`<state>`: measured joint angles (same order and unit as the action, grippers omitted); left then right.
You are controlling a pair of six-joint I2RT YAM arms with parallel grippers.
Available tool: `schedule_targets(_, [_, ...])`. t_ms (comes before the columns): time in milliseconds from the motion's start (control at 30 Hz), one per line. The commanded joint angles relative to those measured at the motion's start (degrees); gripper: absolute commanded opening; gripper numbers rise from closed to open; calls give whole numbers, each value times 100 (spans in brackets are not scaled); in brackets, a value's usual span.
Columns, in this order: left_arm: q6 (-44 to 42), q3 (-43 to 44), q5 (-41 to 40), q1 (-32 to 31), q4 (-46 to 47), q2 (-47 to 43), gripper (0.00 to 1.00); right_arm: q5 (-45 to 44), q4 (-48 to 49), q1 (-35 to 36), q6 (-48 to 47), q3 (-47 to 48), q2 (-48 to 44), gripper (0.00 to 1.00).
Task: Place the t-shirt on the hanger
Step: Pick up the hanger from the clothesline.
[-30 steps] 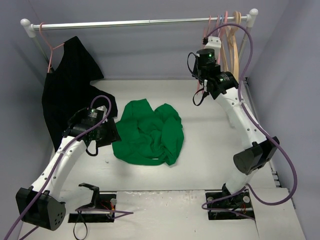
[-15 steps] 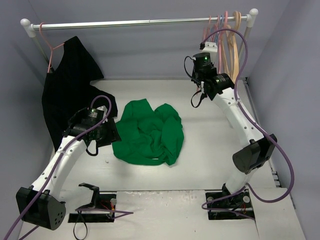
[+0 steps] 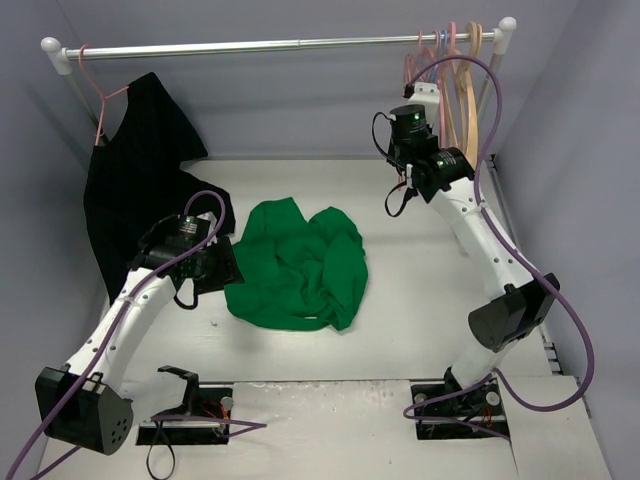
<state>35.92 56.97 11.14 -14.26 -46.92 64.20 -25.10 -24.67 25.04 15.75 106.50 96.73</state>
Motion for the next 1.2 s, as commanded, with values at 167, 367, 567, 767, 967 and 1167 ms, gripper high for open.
schedule_targets(167, [-68, 183, 47, -33, 139, 22, 50, -153, 278, -34, -247, 257, -295, 0])
schedule_targets(367, [-103, 236, 82, -33, 130, 92, 50, 84, 576, 71, -967, 424, -453, 0])
schedule_targets(567, [-112, 297, 82, -33, 130, 162, 50, 339, 1236, 212, -1487, 3, -1112, 0])
schedule_targets(767, [-191, 359, 108, -33, 174, 303, 50, 1629, 1254, 230, -1531, -787, -1762, 0])
schedule_targets(967, [-209, 481, -146, -401, 270, 548, 50, 2666, 780, 650, -1925, -2165, -2500, 0])
schedule_targets(1167, [99, 894, -962, -1323, 218, 1268, 50, 2862, 515, 1187, -1918, -3195, -3203, 0])
